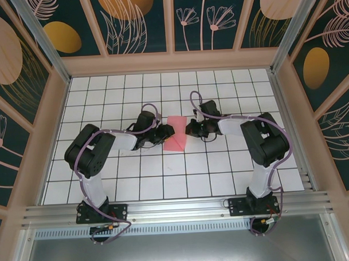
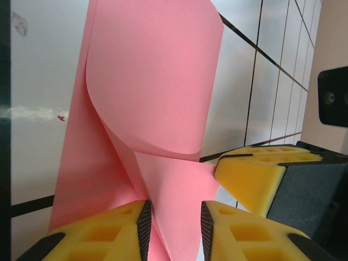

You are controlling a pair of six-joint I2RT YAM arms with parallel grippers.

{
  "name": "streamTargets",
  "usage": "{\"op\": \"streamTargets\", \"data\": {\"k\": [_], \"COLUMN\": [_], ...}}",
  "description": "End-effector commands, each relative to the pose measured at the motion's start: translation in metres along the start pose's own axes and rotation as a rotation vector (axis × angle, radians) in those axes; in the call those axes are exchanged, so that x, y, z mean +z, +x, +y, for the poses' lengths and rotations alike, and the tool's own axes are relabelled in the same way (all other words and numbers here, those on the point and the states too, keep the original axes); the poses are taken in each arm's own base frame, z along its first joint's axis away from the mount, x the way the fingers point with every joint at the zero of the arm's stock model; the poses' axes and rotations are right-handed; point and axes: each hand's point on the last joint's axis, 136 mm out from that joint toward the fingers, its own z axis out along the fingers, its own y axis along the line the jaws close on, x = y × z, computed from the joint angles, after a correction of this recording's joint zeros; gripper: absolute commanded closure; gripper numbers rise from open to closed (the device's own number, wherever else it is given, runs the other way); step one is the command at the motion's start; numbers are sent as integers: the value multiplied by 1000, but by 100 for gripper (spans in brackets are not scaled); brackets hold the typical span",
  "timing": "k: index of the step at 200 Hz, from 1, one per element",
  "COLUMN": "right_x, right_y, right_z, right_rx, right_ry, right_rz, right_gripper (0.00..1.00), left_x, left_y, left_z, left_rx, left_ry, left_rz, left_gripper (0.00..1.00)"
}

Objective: Fold a paper plane with a square sheet of paper (pick it up from the middle)

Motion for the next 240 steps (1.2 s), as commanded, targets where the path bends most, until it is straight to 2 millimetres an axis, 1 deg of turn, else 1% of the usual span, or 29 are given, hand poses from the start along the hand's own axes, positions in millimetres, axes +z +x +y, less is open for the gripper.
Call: {"op": "streamTargets", "data": {"k": [1,36,69,104,121,132,140,161,186,220,240], "right_x": [-9,-11,-10,-10,-11,-13,-15,-26,-45,-65,-74], "right_y": [-4,-6,-4,-3,-4,-5,-6,-14,-24,-30,-30], "right_z": [6,6,6,8,9,11,13,12,7,-6,-11], "right_rx": [3,10,11,10,11,9,10,25,48,75,86], "right_ry": [-23,-25,-29,-39,-45,-49,-49,-29,-4,35,50], "right_rz": [-27,-37,-32,-24,-26,-31,-37,-81,-151,-217,-240], "right_gripper": [93,93,93,93,91,88,84,65,53,47,45], "left_x": [1,-3,-2,3,4,5,5,7,7,6,0], "left_y": [-1,-1,1,-3,-4,-4,-4,-4,-6,-12,-17], "left_z": [-2,3,-2,-11,-15,-15,-16,-12,-10,-10,-13], "left_rx": [18,5,12,32,48,55,61,64,86,143,188], "left_ry": [10,-5,29,60,73,74,74,65,49,10,-21], "left_rz": [5,-9,-3,5,8,10,11,13,6,-14,-33], "left_gripper": [65,64,65,70,73,76,77,82,87,93,95]}}
